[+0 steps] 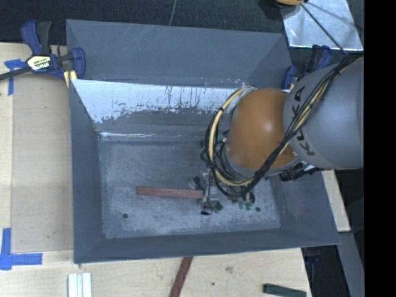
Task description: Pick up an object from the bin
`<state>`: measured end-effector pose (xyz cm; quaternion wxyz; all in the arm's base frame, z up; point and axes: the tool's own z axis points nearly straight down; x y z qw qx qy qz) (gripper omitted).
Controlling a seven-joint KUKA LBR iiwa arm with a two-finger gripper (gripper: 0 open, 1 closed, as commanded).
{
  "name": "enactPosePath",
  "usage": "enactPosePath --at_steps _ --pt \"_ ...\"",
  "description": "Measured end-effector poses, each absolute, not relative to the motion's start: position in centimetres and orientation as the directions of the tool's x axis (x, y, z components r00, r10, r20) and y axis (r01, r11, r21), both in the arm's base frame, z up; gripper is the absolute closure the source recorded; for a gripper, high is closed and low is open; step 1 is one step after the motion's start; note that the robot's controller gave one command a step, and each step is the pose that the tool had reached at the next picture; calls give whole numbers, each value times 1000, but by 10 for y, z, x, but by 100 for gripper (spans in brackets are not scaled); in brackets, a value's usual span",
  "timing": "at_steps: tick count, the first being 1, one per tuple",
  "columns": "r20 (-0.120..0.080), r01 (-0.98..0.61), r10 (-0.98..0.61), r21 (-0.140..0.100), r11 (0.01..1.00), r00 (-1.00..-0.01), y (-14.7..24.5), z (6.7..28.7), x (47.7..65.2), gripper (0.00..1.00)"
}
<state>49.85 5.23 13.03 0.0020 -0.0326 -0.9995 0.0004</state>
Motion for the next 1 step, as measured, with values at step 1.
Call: enactPosePath --at_steps 1 --pt "-3 30 30 0 1000 -1000 43 223 502 100"
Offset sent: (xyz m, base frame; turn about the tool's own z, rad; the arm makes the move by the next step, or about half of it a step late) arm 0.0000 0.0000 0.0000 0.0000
